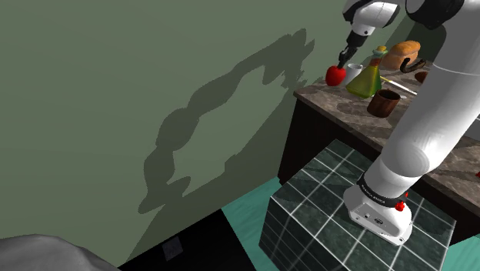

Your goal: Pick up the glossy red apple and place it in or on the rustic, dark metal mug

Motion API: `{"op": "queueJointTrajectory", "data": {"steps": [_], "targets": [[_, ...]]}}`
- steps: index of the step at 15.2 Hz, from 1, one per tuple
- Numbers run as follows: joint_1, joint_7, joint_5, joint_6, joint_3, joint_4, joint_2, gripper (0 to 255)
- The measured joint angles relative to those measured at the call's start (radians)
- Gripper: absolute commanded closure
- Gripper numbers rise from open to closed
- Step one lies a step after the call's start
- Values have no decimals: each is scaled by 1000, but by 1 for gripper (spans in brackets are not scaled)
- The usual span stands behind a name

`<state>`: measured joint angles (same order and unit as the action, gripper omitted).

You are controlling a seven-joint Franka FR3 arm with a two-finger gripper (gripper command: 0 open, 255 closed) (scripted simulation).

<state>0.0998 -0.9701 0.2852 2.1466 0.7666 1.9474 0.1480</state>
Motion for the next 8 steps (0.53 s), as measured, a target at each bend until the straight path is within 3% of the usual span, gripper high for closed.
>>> {"op": "queueJointTrajectory", "data": {"steps": [8], "targets": [[-8,40,-45,-92,8,-69,-39,255]]}}
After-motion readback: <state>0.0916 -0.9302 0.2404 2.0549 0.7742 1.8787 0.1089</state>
